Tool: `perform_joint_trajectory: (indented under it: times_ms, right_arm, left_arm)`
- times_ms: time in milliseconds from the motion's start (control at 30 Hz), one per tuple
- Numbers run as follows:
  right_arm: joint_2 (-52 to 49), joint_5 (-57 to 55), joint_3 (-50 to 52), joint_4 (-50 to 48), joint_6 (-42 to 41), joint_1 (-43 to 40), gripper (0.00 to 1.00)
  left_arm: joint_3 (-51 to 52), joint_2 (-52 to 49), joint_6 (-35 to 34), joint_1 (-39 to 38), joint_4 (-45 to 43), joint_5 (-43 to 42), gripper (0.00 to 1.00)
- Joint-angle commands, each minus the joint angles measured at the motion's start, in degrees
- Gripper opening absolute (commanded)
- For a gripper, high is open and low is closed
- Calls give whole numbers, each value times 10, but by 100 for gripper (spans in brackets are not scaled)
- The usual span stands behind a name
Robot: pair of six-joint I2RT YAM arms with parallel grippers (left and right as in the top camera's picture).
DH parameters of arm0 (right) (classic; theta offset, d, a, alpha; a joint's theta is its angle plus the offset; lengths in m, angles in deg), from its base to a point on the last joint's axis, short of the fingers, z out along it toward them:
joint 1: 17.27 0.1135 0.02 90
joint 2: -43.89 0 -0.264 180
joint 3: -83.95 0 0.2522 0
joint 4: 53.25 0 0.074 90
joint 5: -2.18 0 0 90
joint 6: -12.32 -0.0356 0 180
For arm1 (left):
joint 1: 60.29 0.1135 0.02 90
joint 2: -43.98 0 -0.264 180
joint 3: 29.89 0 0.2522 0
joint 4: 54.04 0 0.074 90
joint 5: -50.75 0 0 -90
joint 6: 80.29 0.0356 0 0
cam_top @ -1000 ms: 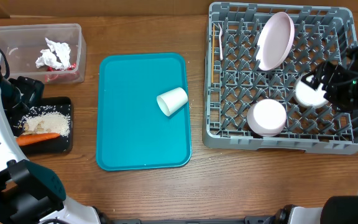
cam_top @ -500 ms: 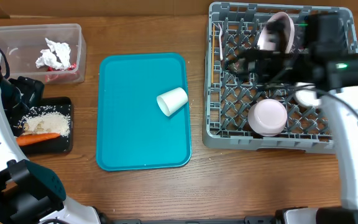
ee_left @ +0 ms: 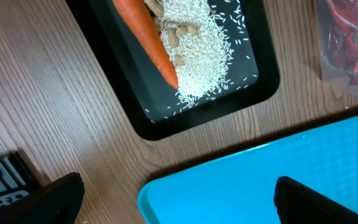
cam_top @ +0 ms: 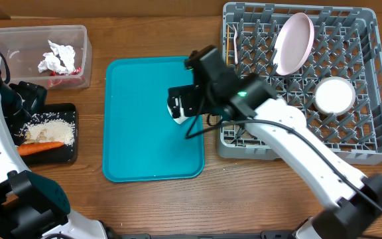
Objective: Sort waste into correct bins and load items into the dishwasher rack
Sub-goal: 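Swing the right gripper left over the teal tray to the white cup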
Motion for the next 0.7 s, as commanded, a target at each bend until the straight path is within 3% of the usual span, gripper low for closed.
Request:
perform_joint_trajectory:
  times_ms: [0, 400, 667]
  right_arm:
    - [-40, -35, -13, -9, 33, 6, 100]
    - [-114, -113, -13, -39, 147, 10, 100]
    - [-167, -110, -13, -62, 163, 10, 100]
  left_arm:
    - [3, -7, -2, -6, 1, 2, 100]
    - [3, -7, -2, -6, 1, 2, 100]
    - [3, -7, -2, -6, 1, 2, 100]
